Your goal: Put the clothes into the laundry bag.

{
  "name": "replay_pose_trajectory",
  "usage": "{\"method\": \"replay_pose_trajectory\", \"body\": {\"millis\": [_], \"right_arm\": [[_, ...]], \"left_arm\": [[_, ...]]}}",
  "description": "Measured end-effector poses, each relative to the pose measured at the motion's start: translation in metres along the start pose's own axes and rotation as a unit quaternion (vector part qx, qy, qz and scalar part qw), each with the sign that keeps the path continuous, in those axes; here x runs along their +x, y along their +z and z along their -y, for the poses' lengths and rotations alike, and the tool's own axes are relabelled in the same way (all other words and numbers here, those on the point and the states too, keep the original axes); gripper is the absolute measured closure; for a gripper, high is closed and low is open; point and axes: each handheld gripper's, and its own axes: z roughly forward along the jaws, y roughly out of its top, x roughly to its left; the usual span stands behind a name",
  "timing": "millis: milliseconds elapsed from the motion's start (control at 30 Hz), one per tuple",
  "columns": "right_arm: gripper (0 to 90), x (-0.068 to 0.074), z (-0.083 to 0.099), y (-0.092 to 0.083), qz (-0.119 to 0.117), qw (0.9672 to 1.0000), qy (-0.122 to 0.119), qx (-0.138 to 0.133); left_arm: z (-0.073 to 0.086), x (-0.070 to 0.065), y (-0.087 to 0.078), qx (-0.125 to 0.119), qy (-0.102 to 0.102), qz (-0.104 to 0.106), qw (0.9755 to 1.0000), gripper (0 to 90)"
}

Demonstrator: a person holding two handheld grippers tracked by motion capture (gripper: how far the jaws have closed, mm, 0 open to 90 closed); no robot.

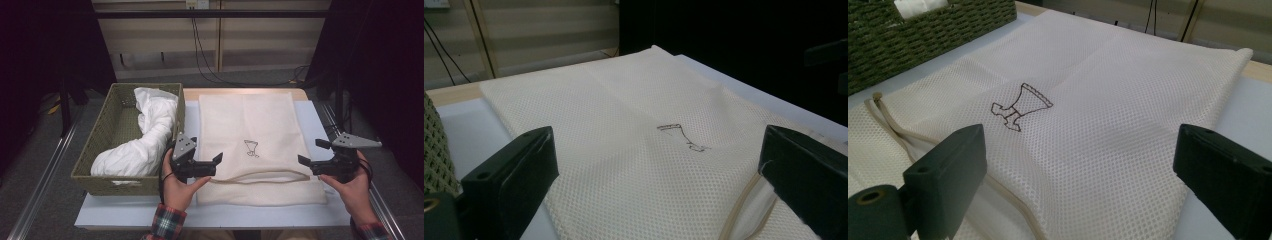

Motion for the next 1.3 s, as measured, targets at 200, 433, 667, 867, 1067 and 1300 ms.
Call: {"method": "replay_pose_trajectory", "body": {"millis": [200,433,667,867,1067,1300], "right_arm": [[6.4,0.004,0.001,0.006,-0.003,0.9999,-0.006,0.010],[6.3,0.013,0.003,0.021,-0.015,0.9991,-0.020,0.033],[5.2,0.032,0.002,0.041,-0.036,0.9966,-0.048,0.056],[4.7,0.045,0.004,0.059,-0.055,0.9936,-0.060,0.078],[8.9,0.055,0.005,0.071,-0.077,0.9901,-0.072,0.093],[22.6,0.067,0.007,0.085,-0.097,0.9845,-0.101,0.106]], "left_arm": [[0.002,-0.002,0.001,0.005,0.000,0.000,1.0000,2.3],[0.005,-0.004,0.004,0.013,0.007,0.002,0.9999,2.3],[0.005,-0.004,0.003,0.013,0.003,0.006,0.9999,2.5],[0.006,-0.005,0.005,0.015,0.002,0.007,0.9999,2.5],[0.006,-0.006,0.006,0.018,0.005,0.008,0.9998,2.5],[0.007,-0.006,0.007,0.020,0.002,0.010,0.9998,2.7]]}}
